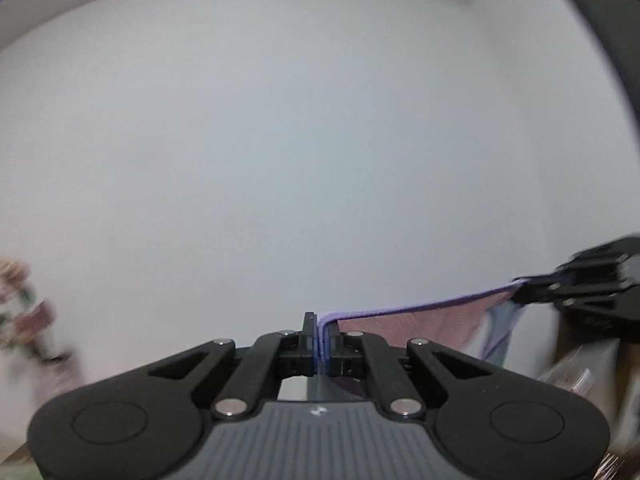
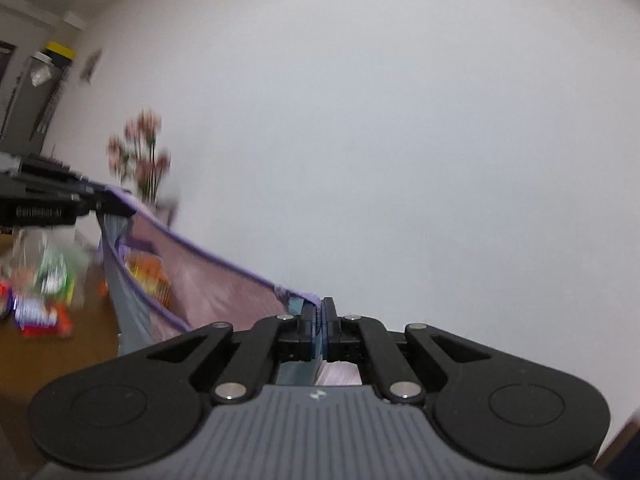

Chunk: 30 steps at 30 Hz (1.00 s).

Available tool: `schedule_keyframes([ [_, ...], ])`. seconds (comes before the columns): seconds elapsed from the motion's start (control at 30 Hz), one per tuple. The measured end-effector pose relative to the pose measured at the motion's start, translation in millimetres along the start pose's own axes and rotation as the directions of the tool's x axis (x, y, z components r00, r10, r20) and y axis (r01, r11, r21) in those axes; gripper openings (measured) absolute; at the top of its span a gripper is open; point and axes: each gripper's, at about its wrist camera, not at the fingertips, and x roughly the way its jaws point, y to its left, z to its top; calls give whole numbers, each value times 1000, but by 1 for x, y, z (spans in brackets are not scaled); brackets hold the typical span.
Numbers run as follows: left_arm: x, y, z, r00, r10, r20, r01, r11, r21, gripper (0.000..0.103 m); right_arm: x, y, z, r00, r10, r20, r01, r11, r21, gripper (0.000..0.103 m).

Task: Fold clothes
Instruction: 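Lift the garment up with both tools to shake it out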

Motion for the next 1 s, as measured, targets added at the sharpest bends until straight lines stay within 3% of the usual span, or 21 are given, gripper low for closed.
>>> schedule_keyframes([
  [0.1,11,26,41,998,-62,-15,61,996,-67,2,-15,-26,60,998,-9,58,10,1000,-23,2],
  [0.2,29,40,47,996,-76,-50,72,994,-78,2,-6,-40,90,999,11,32,-10,999,-32,2],
  [0.4,104,60,8,983,-29,-180,23,999,-36,2,78,-34,66,992,13,-124,-18,999,-39,2],
  [0.5,138,71,-4,981,30,-193,-26,999,23,2,137,-27,46,982,8,-190,-14,1000,-26,2],
  [0.57,147,74,3,980,83,-181,-69,994,81,2,163,-22,45,983,-4,-182,0,1000,-25,2],
  [0.7,112,70,53,992,119,-41,-110,980,167,2,175,-19,81,995,-33,-90,31,999,-22,2],
  [0.83,55,59,86,988,131,86,-146,968,203,2,142,-24,122,999,-42,33,43,999,-15,2],
  [0.9,37,52,82,990,115,79,-129,973,194,2,123,-25,125,998,-27,60,28,1000,-13,2],
  [1.0,30,33,46,995,96,-16,-92,977,191,2,103,-20,104,999,-9,38,11,999,-41,2],
])
